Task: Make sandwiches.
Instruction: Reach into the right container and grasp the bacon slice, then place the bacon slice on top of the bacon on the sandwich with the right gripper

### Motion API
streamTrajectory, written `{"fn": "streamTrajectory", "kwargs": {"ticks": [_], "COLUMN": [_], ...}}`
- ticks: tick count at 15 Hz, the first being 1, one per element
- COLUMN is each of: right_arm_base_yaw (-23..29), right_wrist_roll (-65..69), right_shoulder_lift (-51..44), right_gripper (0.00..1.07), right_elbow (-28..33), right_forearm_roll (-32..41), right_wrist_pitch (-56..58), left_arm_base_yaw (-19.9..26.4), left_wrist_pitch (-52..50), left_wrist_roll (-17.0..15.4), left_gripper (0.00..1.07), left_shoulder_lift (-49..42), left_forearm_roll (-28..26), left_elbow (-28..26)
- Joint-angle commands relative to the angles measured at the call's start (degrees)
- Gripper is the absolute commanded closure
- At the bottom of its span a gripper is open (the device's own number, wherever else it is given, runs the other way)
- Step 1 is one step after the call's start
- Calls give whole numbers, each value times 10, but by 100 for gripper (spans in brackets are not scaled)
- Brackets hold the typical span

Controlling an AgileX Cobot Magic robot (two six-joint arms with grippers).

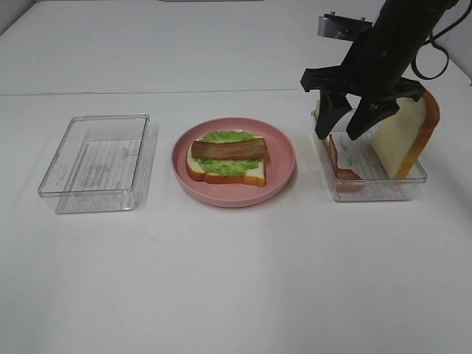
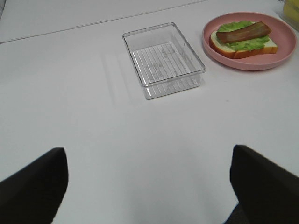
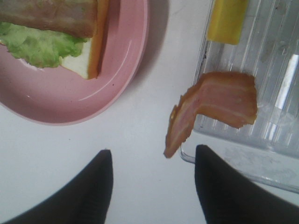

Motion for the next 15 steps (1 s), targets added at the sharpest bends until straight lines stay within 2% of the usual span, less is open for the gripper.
{"fn": "streamTrajectory", "kwargs": {"ticks": [1,3,6,9,11,15], "right_arm_base_yaw": [2,2,2,2,2,2], "right_wrist_roll": [5,6,7,6,-1,-6], "right_shoulder_lift": [25,48,68,69,68,40], "right_gripper": [57,57,68,107,107,107], "right_elbow": [-18,-29,-29,-30,-37,-109], "right_forearm_roll": [-6,-15,-37,-37,-34,-14], "right_wrist_pitch": [-2,-11,-13,-11,12,94], "left_arm_base_yaw": [-1,-1,-1,-1,-1,-1], "left_wrist_pitch": [-3,-3,-3,-3,-3,-3], "left_wrist_roll": [-6,-6,-6,-6,-6,-6], "left_gripper": [17,17,17,17,17,17], "left_shoulder_lift": [-13,-13,-13,-13,-13,-13], "left_forearm_roll": [2,2,2,2,2,2], "left_elbow": [1,1,1,1,1,1]}}
